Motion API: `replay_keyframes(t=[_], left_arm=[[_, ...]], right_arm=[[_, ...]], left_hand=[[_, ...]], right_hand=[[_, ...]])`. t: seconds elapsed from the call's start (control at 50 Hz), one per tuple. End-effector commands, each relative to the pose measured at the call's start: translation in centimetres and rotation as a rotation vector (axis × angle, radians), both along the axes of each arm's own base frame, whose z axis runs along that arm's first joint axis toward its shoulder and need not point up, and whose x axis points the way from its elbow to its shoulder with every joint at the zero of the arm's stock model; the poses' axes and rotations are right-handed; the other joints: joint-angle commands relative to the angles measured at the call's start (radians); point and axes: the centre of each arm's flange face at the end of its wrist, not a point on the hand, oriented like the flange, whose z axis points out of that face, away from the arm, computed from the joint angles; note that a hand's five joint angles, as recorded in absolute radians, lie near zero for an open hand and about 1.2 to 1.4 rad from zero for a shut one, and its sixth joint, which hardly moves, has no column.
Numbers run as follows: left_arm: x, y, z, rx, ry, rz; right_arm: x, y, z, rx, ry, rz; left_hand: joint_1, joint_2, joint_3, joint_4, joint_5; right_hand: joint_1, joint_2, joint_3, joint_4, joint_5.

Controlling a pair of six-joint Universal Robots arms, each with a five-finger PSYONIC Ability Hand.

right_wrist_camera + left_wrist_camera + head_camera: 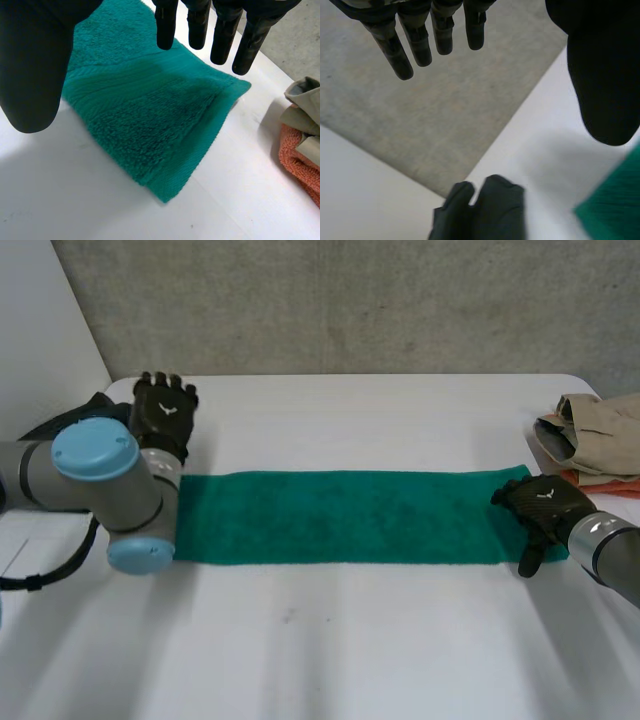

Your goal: Fold the laundry.

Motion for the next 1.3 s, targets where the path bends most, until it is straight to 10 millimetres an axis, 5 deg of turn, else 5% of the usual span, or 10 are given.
replay_keyframes(t=[0.02,0.3,0.42,0.66,0.72,0.78,0.84,1.02,1.22,1.3], left_arm=[[0.1,2.9,-0.4,0.056,-0.017,-0.033],[0.5,4.3,-1.4,0.095,-0.031,-0.037],[0.6,4.3,-0.6,0.08,-0.025,-0.034],[0.3,5.6,0.0,0.078,-0.023,-0.054],[0.1,5.9,0.1,0.078,-0.024,-0.06],[0.1,6.1,0.0,0.082,-0.025,-0.063],[0.1,6.1,0.0,0.081,-0.025,-0.062],[0.3,6.4,1.3,0.057,-0.015,-0.06],[0.9,7.7,1.9,0.064,-0.005,-0.062],[0.9,8.1,2.1,0.069,0.024,-0.07]], right_arm=[[0.0,0.1,-0.2,0.001,0.008,0.008],[-1.1,-2.0,-1.2,-0.09,0.076,-0.001],[-2.2,-2.6,-1.5,-0.073,0.079,-0.035],[-2.5,-2.3,-0.9,-0.062,0.067,-0.037],[-2.4,-2.3,-1.3,-0.053,0.064,-0.031],[-2.5,-2.5,-1.7,-0.048,0.065,-0.03],[-2.9,-2.6,-1.4,-0.058,0.059,-0.048],[-6.9,-2.9,1.6,-0.114,0.078,-0.158],[-16.2,-4.4,3.1,-0.181,0.328,-0.299],[-13.3,-4.6,4.6,-0.257,0.382,-0.198]], left_hand=[[-0.022,-0.028,-0.034,-0.028,-0.045],[-0.022,-0.028,-0.034,-0.028,-0.045],[-0.022,-0.028,-0.034,-0.028,-0.045],[-0.022,-0.028,-0.034,-0.028,-0.045],[-0.022,-0.028,-0.034,-0.028,-0.045],[-0.022,-0.028,-0.034,-0.028,-0.045],[-0.022,-0.028,-0.034,-0.028,-0.045],[-0.022,-0.028,-0.034,-0.028,-0.045],[-0.022,-0.028,-0.034,-0.028,-0.045],[-0.022,-0.028,-0.034,-0.028,-0.045]], right_hand=[[0.037,0.018,0.027,0.005,0.0],[0.812,0.794,0.802,0.78,0.775],[0.429,0.411,0.419,0.398,0.393],[0.436,0.418,0.426,0.404,0.399],[0.58,0.561,0.57,0.548,0.543],[1.189,1.17,1.179,1.157,1.152],[1.19,1.171,1.18,1.158,1.153],[1.19,1.171,1.18,1.158,1.153],[1.19,1.171,1.18,1.158,1.153],[1.19,1.171,1.18,1.158,1.153]])
